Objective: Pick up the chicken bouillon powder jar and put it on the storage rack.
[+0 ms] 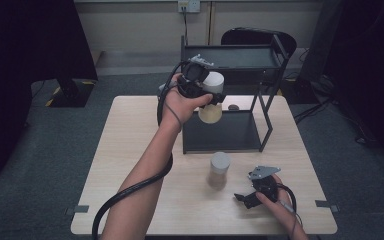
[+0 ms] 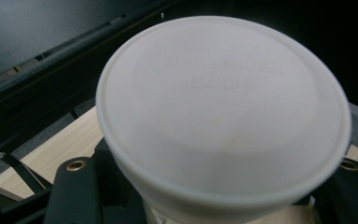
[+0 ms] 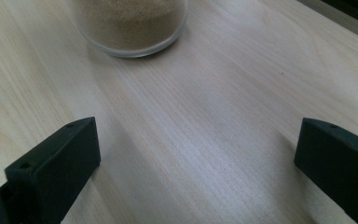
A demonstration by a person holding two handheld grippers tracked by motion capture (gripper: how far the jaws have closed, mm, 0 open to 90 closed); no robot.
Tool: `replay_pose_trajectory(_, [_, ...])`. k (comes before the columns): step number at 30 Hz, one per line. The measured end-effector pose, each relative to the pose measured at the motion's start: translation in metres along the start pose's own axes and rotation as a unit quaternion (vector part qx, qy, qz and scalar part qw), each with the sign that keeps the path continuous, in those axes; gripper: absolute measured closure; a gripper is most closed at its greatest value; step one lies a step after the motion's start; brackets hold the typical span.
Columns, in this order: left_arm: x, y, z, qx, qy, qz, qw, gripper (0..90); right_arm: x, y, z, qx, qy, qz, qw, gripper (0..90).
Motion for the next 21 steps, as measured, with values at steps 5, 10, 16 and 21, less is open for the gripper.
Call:
replay_pose_trajectory(5, [0.000,0.003,-0.010,-0.003,-0.003,-0.004,1.0000,34.9,0.000,0.000,0.000,0.000,0.000,0.000,1.0000,0.0])
replay_pose_trajectory(10, [-0.001,0.006,-0.019,-0.001,-0.003,-0.004,1.0000,34.9,0.000,0.000,0.000,0.000,0.000,0.000,1.0000,0.0])
replay_pose_trajectory(16, [-0.002,0.010,-0.032,0.001,-0.009,-0.006,0.9999,34.9,0.000,0.000,0.000,0.000,0.000,0.000,1.0000,0.0])
replay_pose_trajectory(21, [-0.002,0.013,-0.044,0.000,-0.011,-0.010,0.9999,34.9,0.000,0.000,0.000,0.000,0.000,0.000,1.0000,0.0])
Point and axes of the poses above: each handheld gripper's, and its own axes: y roughly backward along the jaws, z roughly out of its underside, x roughly to its right, the point moved 9 cm from there along -y, roughly forward along the jaws, and after that the axes turned 7 degrees about z, right-handed, at the moved point
